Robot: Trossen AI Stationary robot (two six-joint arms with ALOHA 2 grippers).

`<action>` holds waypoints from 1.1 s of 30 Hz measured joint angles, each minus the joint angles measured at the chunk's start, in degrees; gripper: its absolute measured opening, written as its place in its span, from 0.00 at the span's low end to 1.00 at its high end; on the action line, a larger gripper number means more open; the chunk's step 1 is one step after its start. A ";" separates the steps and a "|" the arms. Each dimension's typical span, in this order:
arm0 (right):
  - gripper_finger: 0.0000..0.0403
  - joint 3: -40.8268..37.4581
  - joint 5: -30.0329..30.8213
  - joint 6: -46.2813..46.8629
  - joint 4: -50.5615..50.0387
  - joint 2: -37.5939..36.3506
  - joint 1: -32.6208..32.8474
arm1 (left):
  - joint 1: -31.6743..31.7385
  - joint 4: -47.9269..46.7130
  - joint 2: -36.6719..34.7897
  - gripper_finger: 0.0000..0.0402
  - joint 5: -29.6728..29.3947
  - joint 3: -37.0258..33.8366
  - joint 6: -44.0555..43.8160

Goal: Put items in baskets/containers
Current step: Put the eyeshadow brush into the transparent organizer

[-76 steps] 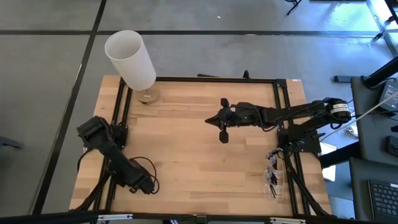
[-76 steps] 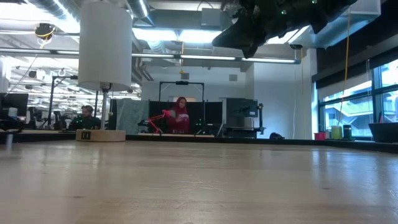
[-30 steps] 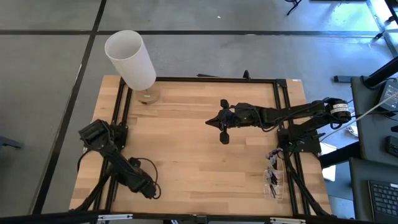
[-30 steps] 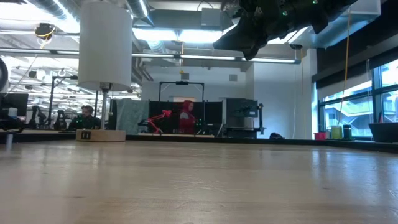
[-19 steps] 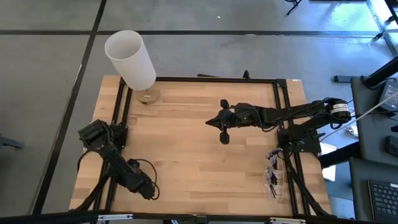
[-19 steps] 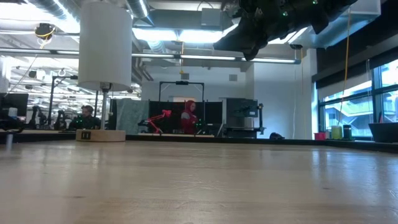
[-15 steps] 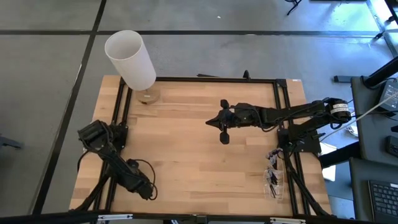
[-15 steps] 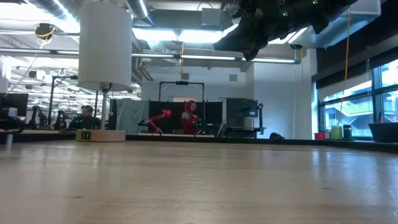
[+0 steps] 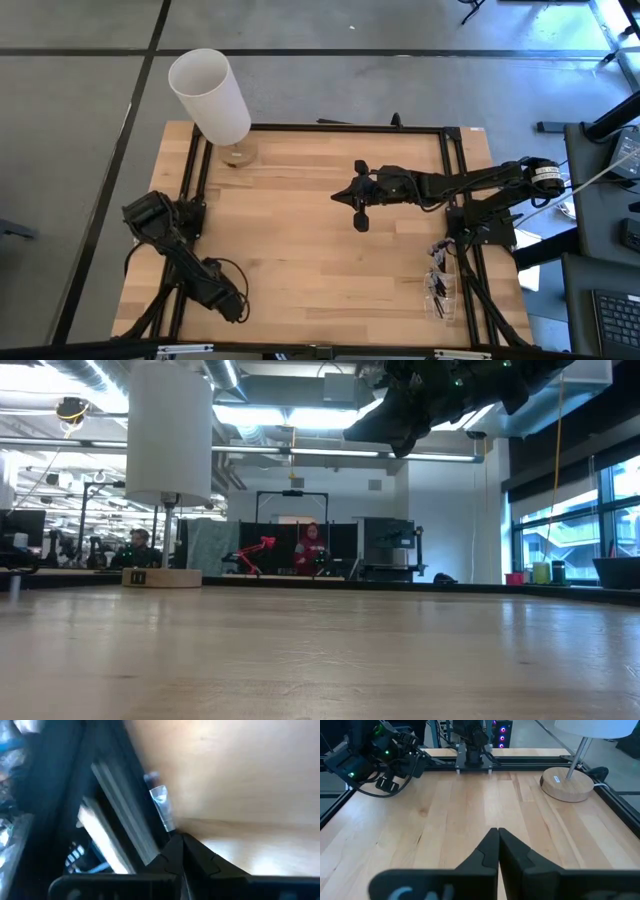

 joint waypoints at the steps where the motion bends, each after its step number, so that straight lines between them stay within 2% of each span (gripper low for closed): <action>1: 0.02 0.00 0.00 0.00 0.00 0.00 0.00 | 0.30 0.16 0.11 0.01 -0.16 0.29 0.79; 4: 0.02 0.00 0.00 -0.04 -0.04 0.00 0.00 | 1.41 -2.32 0.46 0.01 -1.37 2.66 4.09; 10: 0.02 0.00 0.00 -0.02 -0.09 0.00 0.00 | 4.66 -19.02 0.51 0.01 -9.92 12.63 8.66; 14: 0.02 0.00 0.00 0.02 -0.02 0.00 0.00 | 6.26 -25.08 0.40 0.01 -13.30 16.82 9.47; 18: 0.02 0.00 0.00 0.00 -0.02 0.00 0.02 | 5.55 -23.96 0.40 0.01 -10.70 14.76 9.45; 25: 0.02 0.00 -1.97 0.00 -0.02 0.00 0.02 | 2.89 -12.83 0.44 0.01 -1.80 6.66 7.53; 33: 0.02 0.00 -1.97 -0.15 0.00 0.00 0.02 | 2.07 -11.01 0.41 0.01 -0.76 2.04 6.52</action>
